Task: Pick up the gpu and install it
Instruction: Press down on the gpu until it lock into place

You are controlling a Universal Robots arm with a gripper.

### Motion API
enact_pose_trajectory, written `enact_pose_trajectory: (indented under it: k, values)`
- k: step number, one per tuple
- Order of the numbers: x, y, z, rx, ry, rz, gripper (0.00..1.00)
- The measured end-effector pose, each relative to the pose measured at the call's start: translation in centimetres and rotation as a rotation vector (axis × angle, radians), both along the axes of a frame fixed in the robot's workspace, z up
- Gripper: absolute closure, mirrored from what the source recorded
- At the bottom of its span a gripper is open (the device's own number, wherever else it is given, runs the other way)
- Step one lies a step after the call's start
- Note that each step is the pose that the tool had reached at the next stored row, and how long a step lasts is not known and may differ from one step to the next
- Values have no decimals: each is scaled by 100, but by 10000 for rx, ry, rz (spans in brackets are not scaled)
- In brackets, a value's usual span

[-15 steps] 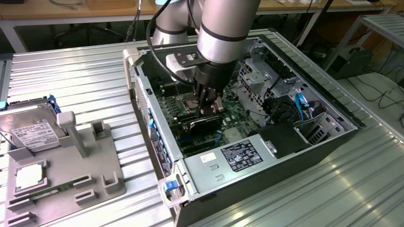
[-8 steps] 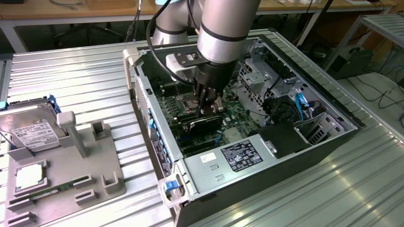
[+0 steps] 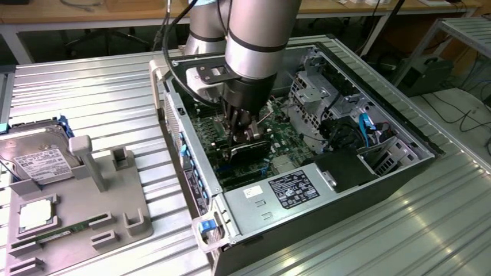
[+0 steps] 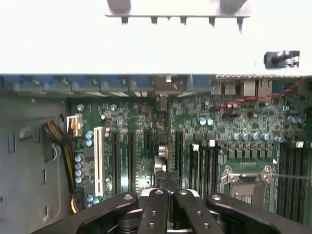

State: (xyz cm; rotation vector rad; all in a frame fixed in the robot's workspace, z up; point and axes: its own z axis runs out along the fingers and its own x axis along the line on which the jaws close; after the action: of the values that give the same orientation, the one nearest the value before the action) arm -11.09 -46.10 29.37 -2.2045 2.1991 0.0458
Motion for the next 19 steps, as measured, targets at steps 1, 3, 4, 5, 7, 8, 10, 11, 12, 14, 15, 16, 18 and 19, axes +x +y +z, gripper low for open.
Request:
enact_pose_trajectory:
  k: [1, 3, 4, 5, 7, 8, 10, 11, 12, 14, 15, 16, 18, 19]
  values:
    - [-17, 0, 0, 0, 0, 0, 89]
    - [-41, 0, 0, 1, 0, 0, 89]
    - [-56, 0, 0, 0, 0, 0, 89]
    - [-73, 0, 0, 1, 0, 1, 89]
    - [-100, 0, 0, 1, 0, 0, 89]
    - [-108, 0, -1, 1, -1, 0, 89]
    - [-108, 0, 0, -1, 0, 2, 89]
    - [-108, 0, 0, -3, 0, 2, 89]
    - [-109, 0, 0, -3, 2, 1, 89]
    - [-111, 0, 0, -5, 65, -1, 89]
    - [-110, 0, 0, -3, 89, 0, 89]
    - [-110, 0, 0, -5, 104, 0, 89]
    - [-109, 0, 0, -5, 142, 0, 89]
    - [-110, 0, 0, -5, 160, 0, 89]
